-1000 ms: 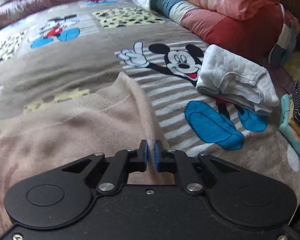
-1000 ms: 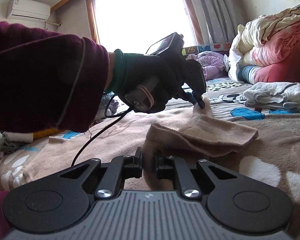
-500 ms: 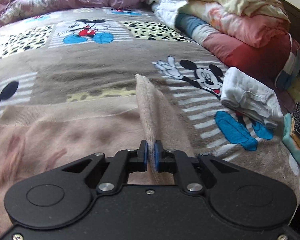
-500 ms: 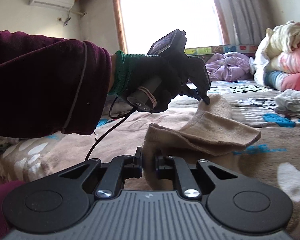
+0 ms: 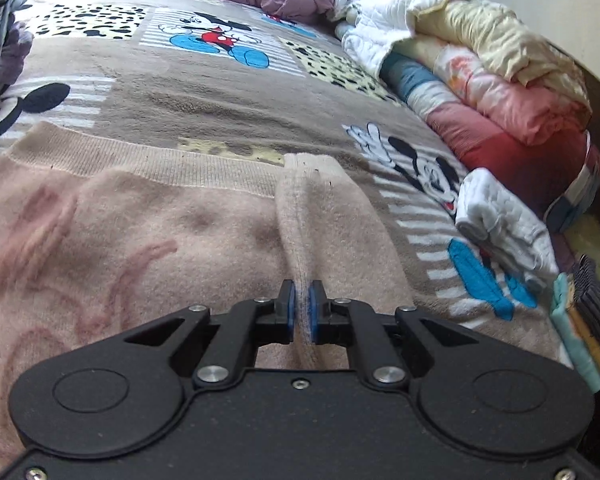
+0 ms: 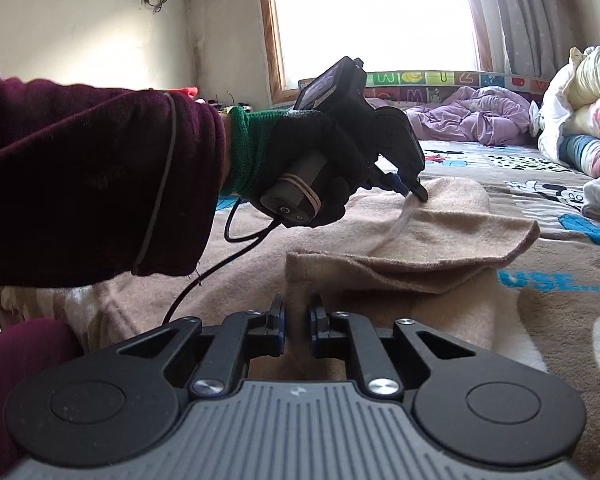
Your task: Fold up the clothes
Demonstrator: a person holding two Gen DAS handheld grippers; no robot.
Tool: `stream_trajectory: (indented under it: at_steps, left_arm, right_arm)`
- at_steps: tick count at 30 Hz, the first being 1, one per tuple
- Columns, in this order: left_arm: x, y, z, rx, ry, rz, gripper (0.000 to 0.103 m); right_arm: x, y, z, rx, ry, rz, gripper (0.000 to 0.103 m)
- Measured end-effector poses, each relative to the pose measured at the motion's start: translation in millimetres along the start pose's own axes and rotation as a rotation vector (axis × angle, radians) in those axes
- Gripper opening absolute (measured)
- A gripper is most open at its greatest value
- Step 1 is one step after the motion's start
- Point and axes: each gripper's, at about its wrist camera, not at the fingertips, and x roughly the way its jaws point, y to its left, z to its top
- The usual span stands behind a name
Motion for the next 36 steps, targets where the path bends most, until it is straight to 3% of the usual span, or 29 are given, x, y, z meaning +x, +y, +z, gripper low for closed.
stream_trajectory:
  at_steps: [2, 5, 8, 11, 13, 17, 22, 25, 29, 32, 36]
  left_arm:
    - [-5, 5, 1, -0.027, -0.027, -0.026, 0.005]
    - [3, 10, -1, -0.02, -0.001, 0.017, 0.005]
    - [15, 12, -8, 0.017, 0.038, 0.088, 0.01]
    - [2, 7, -8, 0.028, 0.026, 0.087, 0.013]
    - [-15, 2, -12, 0.073, 0.0, 0.107, 0.029]
    - [-63, -3, -30, 0.102, -0.068, 0.116, 0.042]
    - [-134, 4, -82, 0.006, -0.16, 0.075, 0.055]
    - [-162, 4, -115, -0.05, -0.172, 0.041, 0.056]
    - [-188, -4, -151, -0.096, -0.165, -0.021, 0.062]
    - [-199, -12, -166, -0.082, -0.146, -0.063, 0.065]
    - [-197, -25, -183, -0.012, -0.12, -0.04, 0.067]
  right_arm:
    - [-1, 0, 1, -0.004, -0.01, 0.008, 0.013]
    - [2, 2, 1, -0.016, -0.012, 0.017, 0.013]
    - [18, 6, -4, -0.052, 0.065, 0.024, 0.013]
    - [26, 7, -7, -0.085, 0.098, 0.022, 0.015]
    - [24, 6, -7, -0.088, 0.095, 0.026, 0.017]
    - [10, 11, -8, -0.125, 0.064, 0.051, 0.034]
    - [-38, 1, -5, -0.082, 0.008, 0.084, 0.037]
    - [-72, -17, -2, -0.044, -0.063, 0.021, 0.037]
    - [-83, -28, -7, -0.069, -0.059, -0.083, 0.037]
    - [-84, -25, -12, -0.126, -0.047, -0.104, 0.037]
    - [-69, -12, -19, -0.19, -0.006, -0.096, 0.035]
